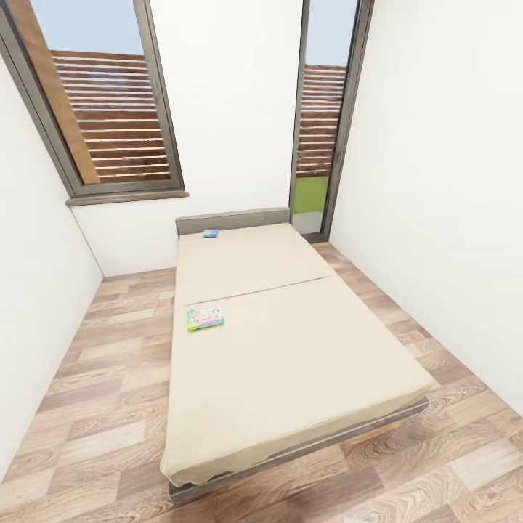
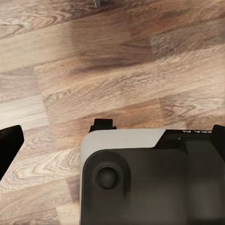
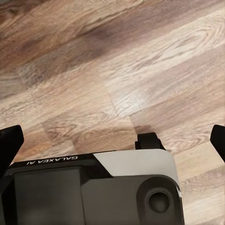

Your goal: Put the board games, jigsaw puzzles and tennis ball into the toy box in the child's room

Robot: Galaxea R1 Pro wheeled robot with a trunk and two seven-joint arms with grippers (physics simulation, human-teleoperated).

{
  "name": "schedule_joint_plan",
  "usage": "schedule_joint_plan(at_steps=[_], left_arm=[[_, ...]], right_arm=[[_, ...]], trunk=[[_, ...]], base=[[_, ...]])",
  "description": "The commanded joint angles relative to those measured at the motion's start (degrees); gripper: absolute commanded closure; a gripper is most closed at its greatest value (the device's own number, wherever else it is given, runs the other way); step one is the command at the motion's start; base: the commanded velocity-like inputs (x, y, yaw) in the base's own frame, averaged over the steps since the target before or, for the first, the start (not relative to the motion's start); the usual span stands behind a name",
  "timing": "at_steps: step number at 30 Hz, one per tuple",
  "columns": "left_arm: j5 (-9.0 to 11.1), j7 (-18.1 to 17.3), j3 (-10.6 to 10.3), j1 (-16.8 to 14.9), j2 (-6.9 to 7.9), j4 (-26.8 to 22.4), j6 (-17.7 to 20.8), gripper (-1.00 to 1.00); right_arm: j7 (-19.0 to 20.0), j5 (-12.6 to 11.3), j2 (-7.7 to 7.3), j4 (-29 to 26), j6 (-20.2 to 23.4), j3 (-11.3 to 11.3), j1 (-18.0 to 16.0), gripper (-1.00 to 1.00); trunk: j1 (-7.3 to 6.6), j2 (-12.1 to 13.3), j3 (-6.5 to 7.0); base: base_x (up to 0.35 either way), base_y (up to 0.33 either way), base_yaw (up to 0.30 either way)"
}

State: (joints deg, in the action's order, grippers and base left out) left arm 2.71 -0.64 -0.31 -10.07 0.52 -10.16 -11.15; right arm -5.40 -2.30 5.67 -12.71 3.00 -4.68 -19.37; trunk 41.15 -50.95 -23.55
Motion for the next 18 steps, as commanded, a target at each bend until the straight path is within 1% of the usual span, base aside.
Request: schedule_joint_plan(at_steps=[1, 4, 11, 18], left_arm=[[0.3, -0.1, 0.0, 0.0, 0.01, 0.0, -0.2, -1.00], [0.3, -0.1, 0.0, 0.0, 0.01, 0.0, -0.2, -1.00], [0.3, -0.1, 0.0, 0.0, 0.01, 0.0, -0.2, -1.00], [0.3, -0.1, 0.0, 0.0, 0.01, 0.0, -0.2, -1.00]], right_arm=[[-0.1, -0.2, 0.05, -0.1, 0.3, -0.3, 0.0, -1.00], [-0.1, -0.2, 0.05, -0.1, 0.3, -0.3, 0.0, -1.00], [-0.1, -0.2, 0.05, -0.1, 0.2, -0.3, 0.0, -1.00], [-0.1, -0.3, 0.05, -0.1, 0.2, -0.3, 0.0, -1.00]], trunk=[[0.00, 0.0, -0.06], [0.00, 0.0, -0.06], [0.00, 0.0, -0.06], [0.00, 0.0, -0.06]], base=[[0.016, 0.000, 0.000], [0.088, 0.046, 0.000], [0.167, 0.113, 0.000], [0.048, 0.033, 0.000]])
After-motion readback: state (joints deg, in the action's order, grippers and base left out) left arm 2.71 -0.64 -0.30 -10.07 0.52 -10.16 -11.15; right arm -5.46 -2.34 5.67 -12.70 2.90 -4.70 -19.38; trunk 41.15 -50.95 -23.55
